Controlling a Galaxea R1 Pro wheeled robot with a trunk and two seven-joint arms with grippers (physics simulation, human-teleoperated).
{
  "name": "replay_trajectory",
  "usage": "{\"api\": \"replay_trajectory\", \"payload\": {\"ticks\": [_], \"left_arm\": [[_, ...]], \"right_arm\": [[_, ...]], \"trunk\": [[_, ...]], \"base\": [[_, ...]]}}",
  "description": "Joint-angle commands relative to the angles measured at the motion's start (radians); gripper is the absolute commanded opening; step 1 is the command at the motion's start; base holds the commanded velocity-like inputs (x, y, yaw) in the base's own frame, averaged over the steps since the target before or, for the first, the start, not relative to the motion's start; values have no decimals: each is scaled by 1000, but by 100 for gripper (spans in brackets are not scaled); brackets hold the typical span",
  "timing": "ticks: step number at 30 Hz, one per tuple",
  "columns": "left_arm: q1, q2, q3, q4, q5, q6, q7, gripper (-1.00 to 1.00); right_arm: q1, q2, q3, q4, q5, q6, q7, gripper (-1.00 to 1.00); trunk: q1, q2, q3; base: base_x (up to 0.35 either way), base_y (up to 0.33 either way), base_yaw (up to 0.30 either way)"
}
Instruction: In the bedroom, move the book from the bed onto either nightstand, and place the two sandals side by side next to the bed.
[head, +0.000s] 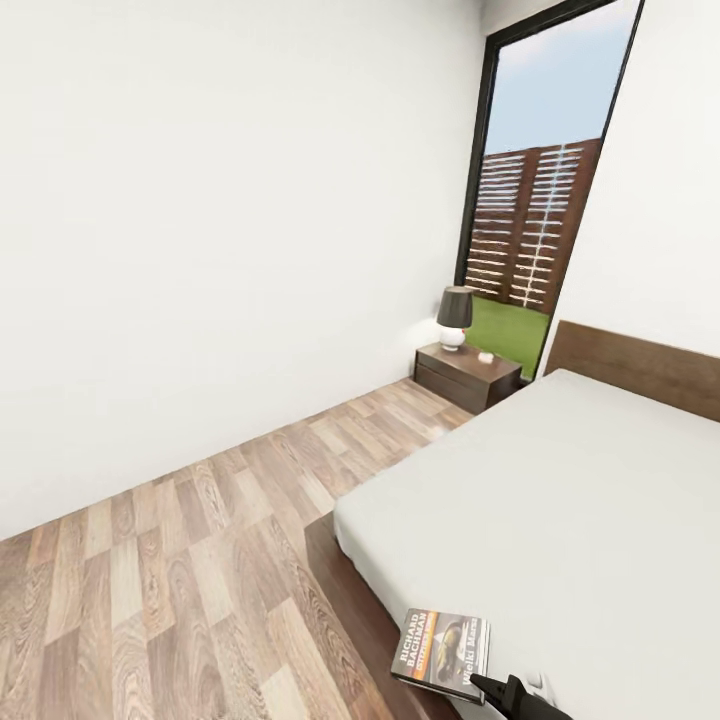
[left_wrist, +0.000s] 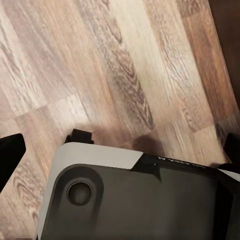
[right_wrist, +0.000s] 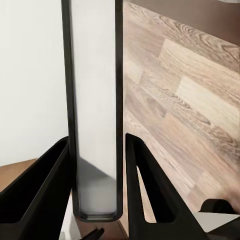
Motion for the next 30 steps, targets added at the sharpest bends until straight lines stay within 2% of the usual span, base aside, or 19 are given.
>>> {"api": "replay_trajectory", "payload": {"ticks": [1, 9, 12, 17, 30], "left_arm": [[-1, 0, -8, 2, 10, -3, -4, 100], [-1, 1, -6, 3, 12, -5, -4, 100], [-1, 1, -7, 0, 9, -6, -5, 100], [-1, 0, -8, 1, 8, -6, -6, 100], [-1, 0, -7, 0, 7, -6, -6, 100]], "right_arm": [[0, -1, 3, -1, -12, 9, 1, -100], [0, -4, 2, -1, -12, 8, 0, -100], [0, -29, 3, -1, -12, 9, 0, -100], [0, -41, 2, -1, -12, 9, 0, -100], [0, -43, 3, -1, -12, 8, -2, -100]], "trunk": [[0, -1, -1], [0, -1, -1], [0, -1, -1], [0, -1, -1], [0, -1, -1]], "base": [[0, 0, 294], [0, 0, 294], [0, 0, 294], [0, 0, 294], [0, 0, 294]]}}
